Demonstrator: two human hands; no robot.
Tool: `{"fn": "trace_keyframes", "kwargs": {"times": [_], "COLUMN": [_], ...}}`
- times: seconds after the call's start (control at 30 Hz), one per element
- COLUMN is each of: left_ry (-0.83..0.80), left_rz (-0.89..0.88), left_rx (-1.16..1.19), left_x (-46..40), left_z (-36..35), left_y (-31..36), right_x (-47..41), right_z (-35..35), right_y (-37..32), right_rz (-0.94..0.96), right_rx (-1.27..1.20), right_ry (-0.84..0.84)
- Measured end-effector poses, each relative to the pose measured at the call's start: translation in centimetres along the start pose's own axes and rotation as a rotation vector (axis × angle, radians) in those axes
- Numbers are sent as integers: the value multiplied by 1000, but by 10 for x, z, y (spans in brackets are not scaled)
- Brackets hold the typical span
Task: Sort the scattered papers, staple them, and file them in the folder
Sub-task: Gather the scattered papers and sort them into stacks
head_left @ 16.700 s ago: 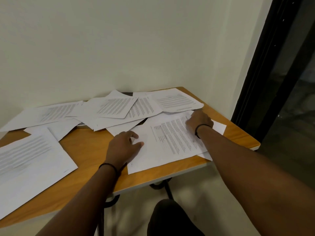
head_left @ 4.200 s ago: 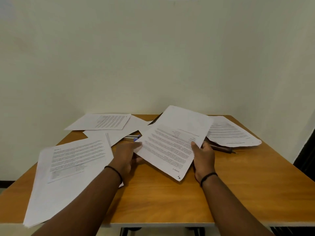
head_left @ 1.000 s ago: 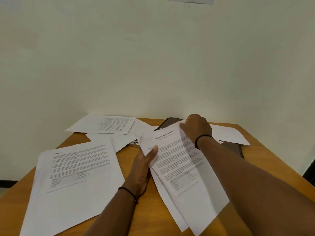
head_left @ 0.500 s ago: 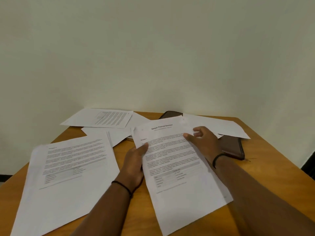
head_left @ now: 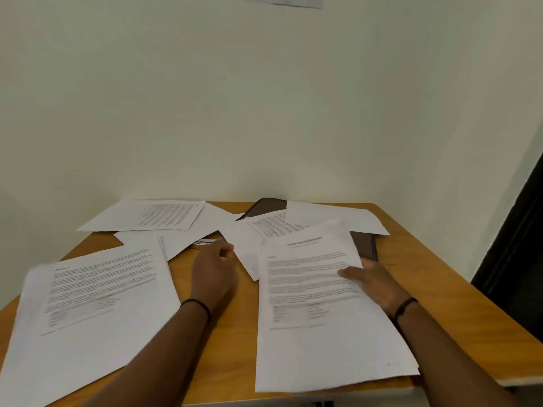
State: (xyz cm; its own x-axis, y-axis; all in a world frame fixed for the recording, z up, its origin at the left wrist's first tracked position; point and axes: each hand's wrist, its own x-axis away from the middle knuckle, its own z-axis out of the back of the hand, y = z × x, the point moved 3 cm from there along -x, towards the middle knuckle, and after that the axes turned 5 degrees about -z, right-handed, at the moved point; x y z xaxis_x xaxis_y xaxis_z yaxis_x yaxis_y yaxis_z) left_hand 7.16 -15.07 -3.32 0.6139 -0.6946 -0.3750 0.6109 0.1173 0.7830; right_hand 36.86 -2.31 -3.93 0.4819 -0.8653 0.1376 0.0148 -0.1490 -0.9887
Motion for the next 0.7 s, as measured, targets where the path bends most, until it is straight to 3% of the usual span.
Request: {"fn": "trace_keyframes", "kwargs": {"times": [0.13,0.4,0.53,0.7], "left_ry": [-194,-270,-161,110], "left_rz": [-332,-567,-589,-442], "left_rx": [-470,-676,-545,-351], "left_x": [1,-6,-12,-38], "left_z": [-14,-31,-25,-3], "left_y": [13,25,29,63], "right_x": [7,21,24,25], "right_z": [-3,0,-1,2], "right_y": [0,0,2,4], "right_rz": [12,115,137,147], "right_rx": [-11,-55,-107,-113], "right_ry": [61,159,196,220]}}
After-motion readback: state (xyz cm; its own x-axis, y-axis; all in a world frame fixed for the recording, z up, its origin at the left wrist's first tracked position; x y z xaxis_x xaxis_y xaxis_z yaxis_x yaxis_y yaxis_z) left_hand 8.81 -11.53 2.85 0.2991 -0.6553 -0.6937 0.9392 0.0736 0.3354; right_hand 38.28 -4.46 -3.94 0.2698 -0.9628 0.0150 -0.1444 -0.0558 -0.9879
